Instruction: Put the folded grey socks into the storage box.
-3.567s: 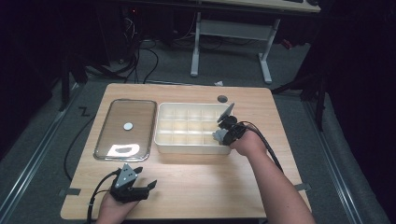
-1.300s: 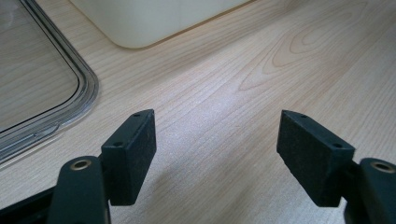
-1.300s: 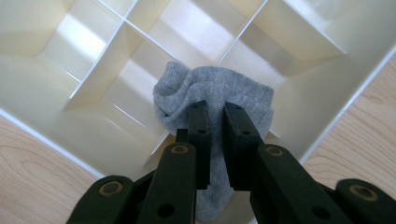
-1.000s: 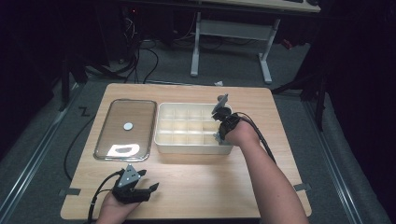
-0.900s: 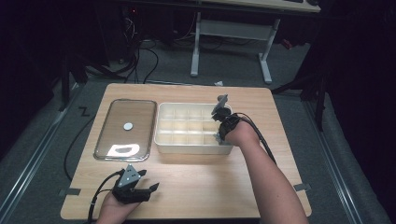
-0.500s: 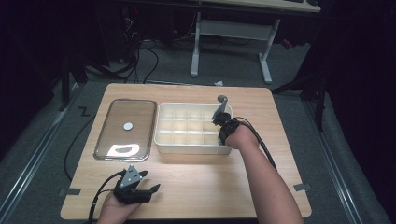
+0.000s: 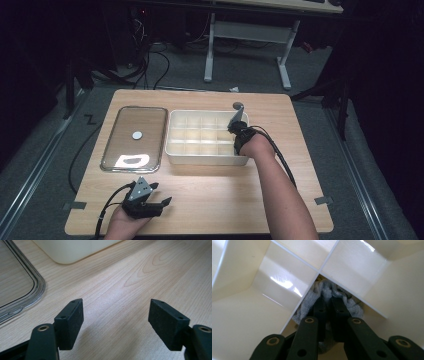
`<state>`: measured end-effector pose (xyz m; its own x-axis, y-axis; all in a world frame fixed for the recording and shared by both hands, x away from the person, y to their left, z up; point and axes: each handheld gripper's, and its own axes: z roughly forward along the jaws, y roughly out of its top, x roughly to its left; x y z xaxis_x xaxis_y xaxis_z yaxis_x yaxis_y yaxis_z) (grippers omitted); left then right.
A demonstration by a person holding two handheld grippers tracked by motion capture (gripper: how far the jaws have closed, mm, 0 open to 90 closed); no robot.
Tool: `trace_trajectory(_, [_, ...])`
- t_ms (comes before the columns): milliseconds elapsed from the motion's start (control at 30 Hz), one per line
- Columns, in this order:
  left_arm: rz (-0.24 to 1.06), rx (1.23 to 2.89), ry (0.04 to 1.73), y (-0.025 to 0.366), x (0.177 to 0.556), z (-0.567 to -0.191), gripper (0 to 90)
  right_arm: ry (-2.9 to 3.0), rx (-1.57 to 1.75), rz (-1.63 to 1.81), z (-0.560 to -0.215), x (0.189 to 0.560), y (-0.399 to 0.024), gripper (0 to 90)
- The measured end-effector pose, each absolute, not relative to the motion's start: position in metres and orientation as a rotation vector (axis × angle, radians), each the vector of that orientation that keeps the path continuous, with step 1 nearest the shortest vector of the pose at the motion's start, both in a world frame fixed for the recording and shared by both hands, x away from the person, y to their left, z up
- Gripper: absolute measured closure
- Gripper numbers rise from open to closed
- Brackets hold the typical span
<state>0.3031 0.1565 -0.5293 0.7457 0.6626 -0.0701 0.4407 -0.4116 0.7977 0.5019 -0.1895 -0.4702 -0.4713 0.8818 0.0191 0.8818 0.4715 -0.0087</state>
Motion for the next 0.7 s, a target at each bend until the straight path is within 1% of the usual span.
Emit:
trace_trajectory(433, [0.332,2.061,0.821,0.157,0.302,-0.528,29.0,-2.722,-1.607,-0.094,-0.465,0.493,-0.195,81.1])
trace_trajectory(500, [0.336,2.058,0.823,0.157,0.303,-0.528,29.0,-2.729,-1.61,-0.104,-0.462,0.491,-0.196,78.9])
trace_trajectory(633, [0.343,2.052,0.821,0.158,0.303,-0.528,28.9,-2.757,-1.624,-0.148,-0.45,0.487,-0.199,70.4])
trace_trajectory(700, [0.344,2.054,0.821,0.158,0.303,-0.527,29.0,-2.753,-1.644,-0.203,-0.443,0.485,-0.202,68.5])
